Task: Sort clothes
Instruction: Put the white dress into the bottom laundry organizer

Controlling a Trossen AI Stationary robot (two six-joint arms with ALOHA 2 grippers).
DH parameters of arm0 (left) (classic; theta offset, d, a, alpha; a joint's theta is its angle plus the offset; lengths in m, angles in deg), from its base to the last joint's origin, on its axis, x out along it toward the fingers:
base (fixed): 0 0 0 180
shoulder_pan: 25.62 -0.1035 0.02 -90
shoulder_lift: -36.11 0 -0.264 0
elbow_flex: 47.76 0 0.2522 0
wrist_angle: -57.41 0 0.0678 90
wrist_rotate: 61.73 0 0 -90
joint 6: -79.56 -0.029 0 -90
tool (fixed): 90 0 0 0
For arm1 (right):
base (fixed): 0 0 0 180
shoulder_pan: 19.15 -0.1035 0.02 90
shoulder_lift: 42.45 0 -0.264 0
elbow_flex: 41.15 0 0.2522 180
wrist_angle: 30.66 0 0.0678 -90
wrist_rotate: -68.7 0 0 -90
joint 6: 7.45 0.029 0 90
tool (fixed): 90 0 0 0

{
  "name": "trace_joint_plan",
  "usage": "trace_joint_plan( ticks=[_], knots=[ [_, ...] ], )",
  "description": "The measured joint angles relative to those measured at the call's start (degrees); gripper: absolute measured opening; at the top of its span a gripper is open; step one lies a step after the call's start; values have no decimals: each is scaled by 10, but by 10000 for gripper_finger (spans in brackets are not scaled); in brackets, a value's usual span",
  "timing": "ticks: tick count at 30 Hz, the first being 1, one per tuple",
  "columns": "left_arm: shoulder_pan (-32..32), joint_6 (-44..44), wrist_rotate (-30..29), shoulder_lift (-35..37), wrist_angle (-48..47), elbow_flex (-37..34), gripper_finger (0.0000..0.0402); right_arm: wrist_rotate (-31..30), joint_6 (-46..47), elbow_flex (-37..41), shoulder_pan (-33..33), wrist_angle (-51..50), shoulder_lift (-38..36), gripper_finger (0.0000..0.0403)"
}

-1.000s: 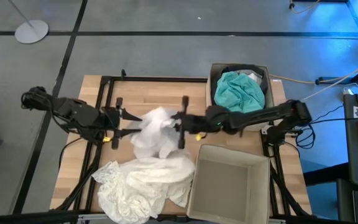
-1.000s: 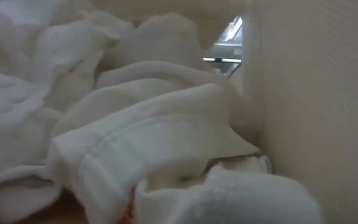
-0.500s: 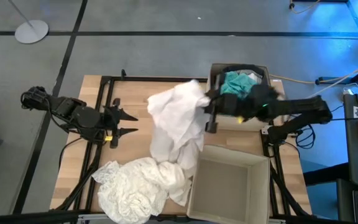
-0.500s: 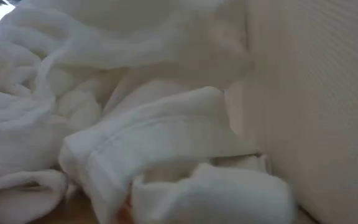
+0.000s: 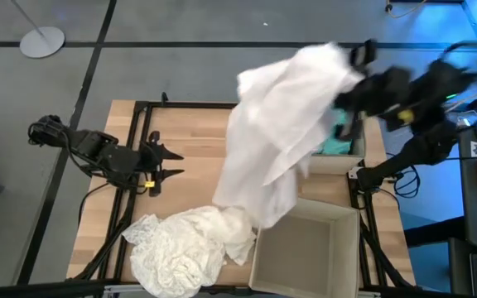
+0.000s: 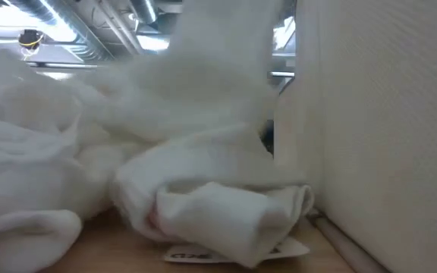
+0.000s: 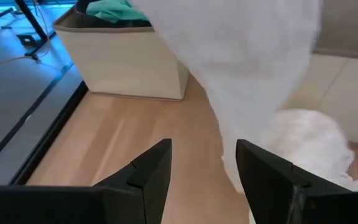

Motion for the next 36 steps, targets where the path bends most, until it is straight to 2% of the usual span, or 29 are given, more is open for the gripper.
trace_joint_plan(
  ticks=[5, 10, 15, 24, 27, 29, 33, 36],
  knots=[
    [0, 0, -13, 0, 8, -26, 170, 19, 38, -91, 0, -45, 1, 13],
    [0, 0, -17, 0, 26, -56, 170, 71, 107, -145, 0, -128, 1, 14],
    [0, 0, -18, 0, 45, -77, 170, 102, 151, -140, -12, -206, -1, 14],
    [0, 4, -19, 0, 68, -84, 170, 79, 119, -140, -100, -229, 18, 14],
    [0, 9, -19, 0, 68, -84, 170, 50, 117, -140, -141, -272, 26, 14],
    [0, 10, -19, 0, 68, -84, 170, 9, 117, -140, -172, -309, 31, 14],
    [0, 10, -19, 0, 70, -84, 170, -108, 127, -140, -231, -404, 46, 14],
    [0, 13, -19, 0, 70, -84, 170, -200, 173, -139, -273, -475, 66, 14]
  ],
)
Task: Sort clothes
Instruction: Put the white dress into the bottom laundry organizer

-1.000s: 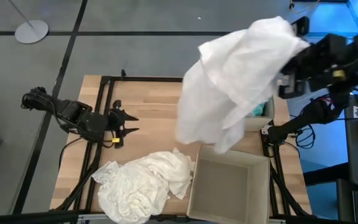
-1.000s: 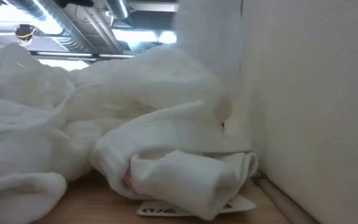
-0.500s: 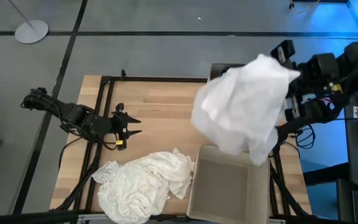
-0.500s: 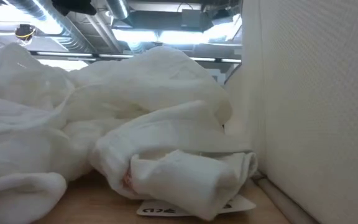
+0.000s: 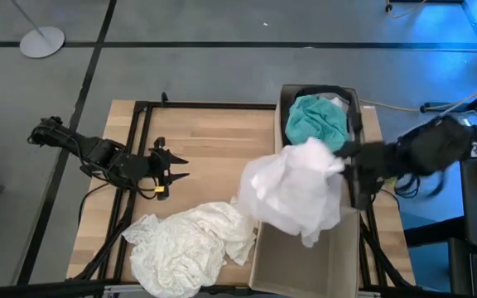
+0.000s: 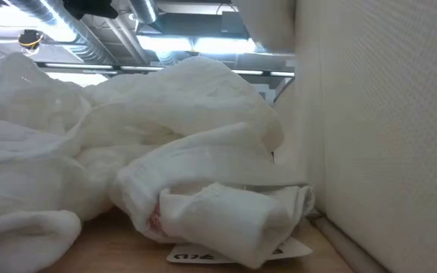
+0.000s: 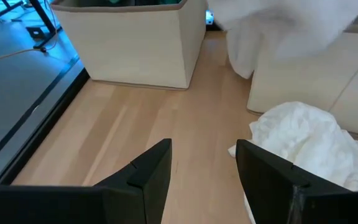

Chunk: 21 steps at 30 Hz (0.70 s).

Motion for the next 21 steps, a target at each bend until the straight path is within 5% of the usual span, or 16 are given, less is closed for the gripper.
trace_joint_plan(
  ticks=[11, 21],
  knots=[
    [0, 2, 0, 0, 0, 0, 170, -123, 323, 38, -86, -256, 82, 14],
    [0, 5, 0, 0, 0, 0, 170, -68, 602, 338, -107, -245, 87, 14]
  ],
)
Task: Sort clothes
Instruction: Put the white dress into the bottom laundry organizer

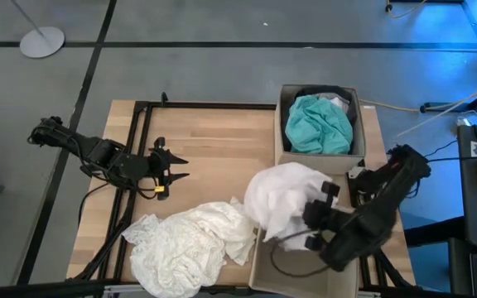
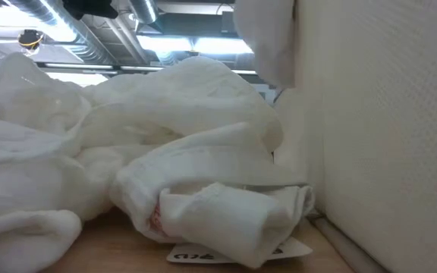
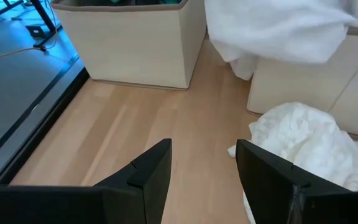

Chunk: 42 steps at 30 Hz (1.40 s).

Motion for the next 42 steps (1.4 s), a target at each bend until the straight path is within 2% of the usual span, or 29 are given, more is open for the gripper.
trace_joint_plan(
  ticks=[3, 7, 11, 13, 17, 22, 27, 29, 31, 34, 40, 42],
  knots=[
    [0, 4, 0, 0, 0, 0, 170, 58, 72, 104, 1, 52, 0, 14],
    [0, 4, 0, 0, 0, 0, 170, 107, 103, 220, 0, 170, 0, 14],
    [0, 3, 0, 0, 0, 0, 170, 138, 130, 299, 1, 264, 0, 14],
    [0, 4, 0, 0, 0, 0, 170, 173, 163, 322, 7, 283, 0, 15],
    [0, 4, 0, 0, 0, 0, 170, 248, 201, 335, 18, 283, 0, 42],
    [0, 1, 0, -2, -1, 0, 170, 307, 205, 314, 18, 278, 0, 129],
    [0, -4, 0, -12, 0, 0, 170, 476, 189, 256, 24, 249, -6, 202],
    [0, -6, 0, -16, 0, 0, 170, 506, 182, 216, 24, 199, -7, 217],
    [0, -8, 0, -21, 0, 0, 170, 502, 183, 163, 24, 135, -9, 227],
    [0, -7, 0, -28, 0, 0, 170, 439, 170, 66, 23, 72, -9, 233],
    [1, -7, 0, -32, 0, 0, 170, 216, 61, -84, 16, 46, -13, 234],
    [1, -7, 0, -32, 0, 0, 170, 113, 39, -111, 15, 43, -14, 234]
  ],
)
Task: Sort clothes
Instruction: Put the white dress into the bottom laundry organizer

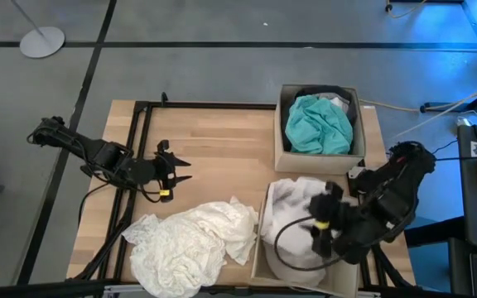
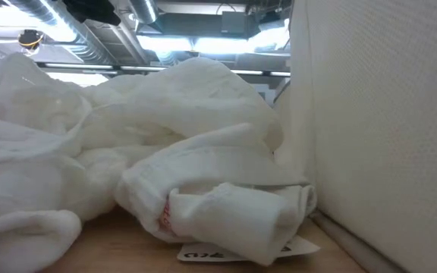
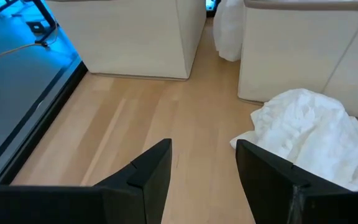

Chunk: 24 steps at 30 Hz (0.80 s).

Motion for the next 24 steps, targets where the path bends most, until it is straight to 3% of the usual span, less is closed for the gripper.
trace_joint_plan(
  ticks=[4, 7, 12, 15, 19, 24],
  knots=[
    [0, 3, 0, 0, 0, 0, 170, -163, -9, 2, 3, -41, 0, 234],
    [0, 4, 0, 0, 0, 0, 170, -199, 27, 46, 20, -65, 2, 234],
    [0, 4, 0, 0, 0, 0, 170, -201, 42, 161, 61, -14, 4, 234],
    [0, 4, 0, 0, 0, 0, 170, -166, 31, 217, 86, 12, 5, 234],
    [0, 4, 0, 0, 0, 0, 170, -120, 28, 244, 106, -8, 4, 234],
    [0, 4, 0, 0, 0, 0, 170, -106, -5, 244, 107, 6, 4, 234]
  ],
)
